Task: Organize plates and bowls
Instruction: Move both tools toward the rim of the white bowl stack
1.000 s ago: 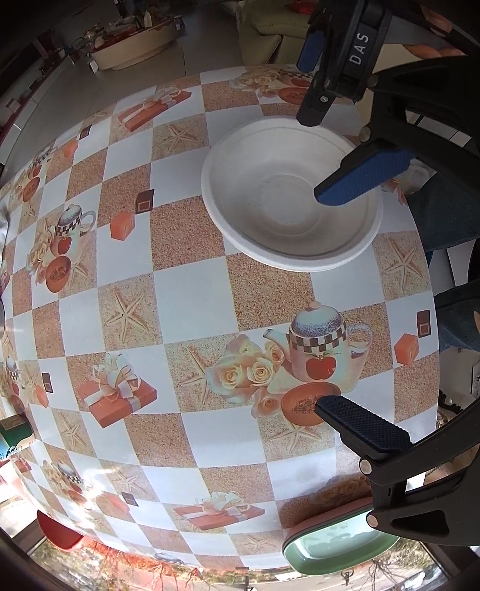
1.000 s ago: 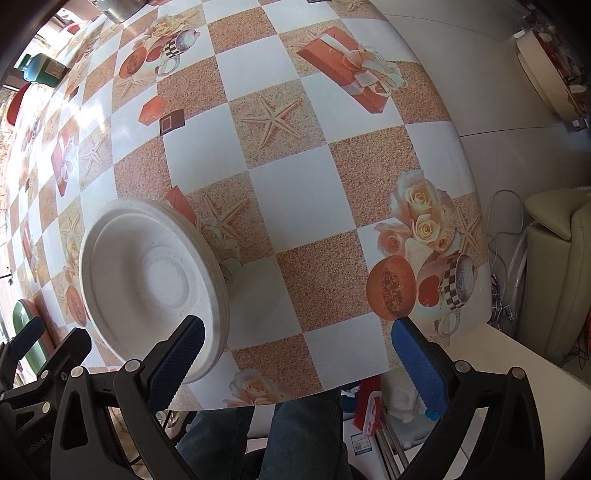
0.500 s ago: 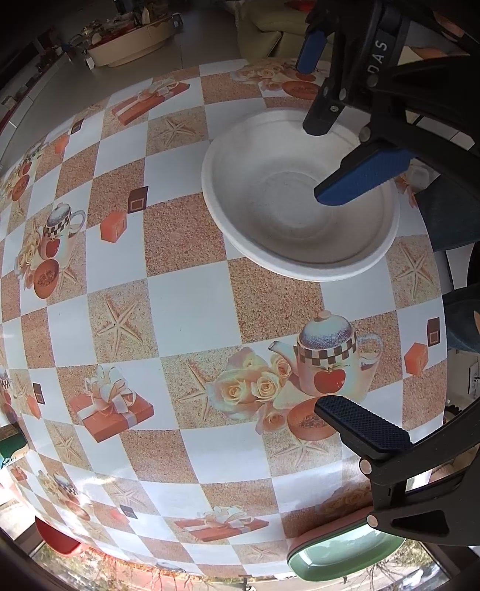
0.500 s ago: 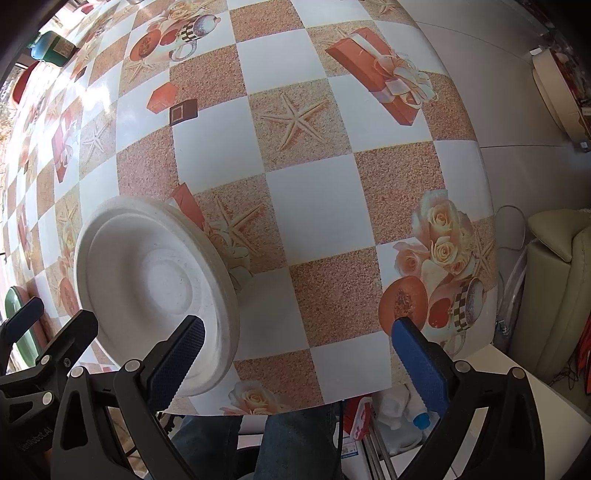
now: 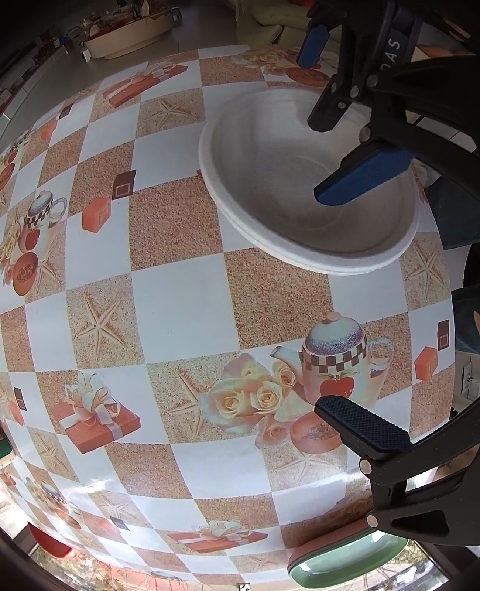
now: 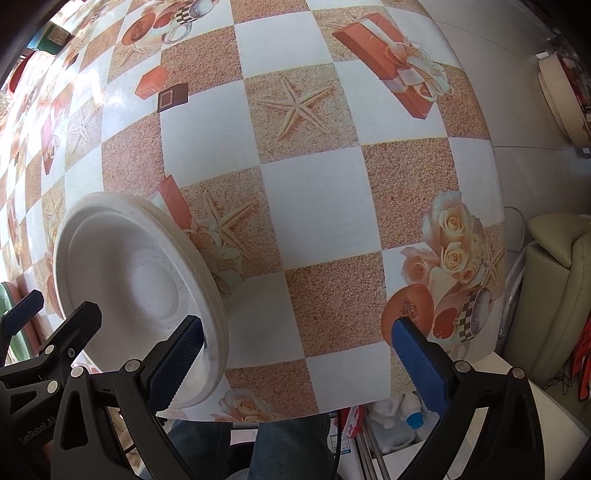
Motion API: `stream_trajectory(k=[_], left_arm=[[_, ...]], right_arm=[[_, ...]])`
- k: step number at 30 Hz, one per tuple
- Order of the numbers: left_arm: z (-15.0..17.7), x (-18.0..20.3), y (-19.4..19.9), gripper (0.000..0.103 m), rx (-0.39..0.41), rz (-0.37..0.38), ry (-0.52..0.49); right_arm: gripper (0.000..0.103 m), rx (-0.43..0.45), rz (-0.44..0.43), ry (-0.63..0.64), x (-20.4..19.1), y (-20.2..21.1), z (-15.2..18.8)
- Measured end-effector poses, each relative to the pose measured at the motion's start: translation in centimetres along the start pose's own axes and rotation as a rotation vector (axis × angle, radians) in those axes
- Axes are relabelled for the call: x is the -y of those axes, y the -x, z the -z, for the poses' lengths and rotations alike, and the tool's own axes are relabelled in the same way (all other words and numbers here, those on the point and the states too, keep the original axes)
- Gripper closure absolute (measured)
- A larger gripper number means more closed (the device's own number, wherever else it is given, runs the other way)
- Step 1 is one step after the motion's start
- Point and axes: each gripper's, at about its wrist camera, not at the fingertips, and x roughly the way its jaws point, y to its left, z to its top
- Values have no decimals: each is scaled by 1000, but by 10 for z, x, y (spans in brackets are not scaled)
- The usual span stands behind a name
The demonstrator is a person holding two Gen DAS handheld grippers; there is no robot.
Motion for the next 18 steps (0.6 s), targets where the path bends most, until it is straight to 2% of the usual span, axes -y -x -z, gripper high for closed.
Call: stream_trajectory(k=[9,12,15,18], left_arm=[[-3,-3,-25,0,-38,-6,26],[-7,-9,-33,0,-50,20,48],[-11,-14,-42,0,-62,46,68],[-11,-16,-49,0,-60,27,53]], right_arm=[[1,3,7,20,-7,-17,-5],[1,8,9,35,-2,-29,-7],[1,3,-29,30,-1,-37,-11],[1,-7,-81,30,-1,-46,-18]])
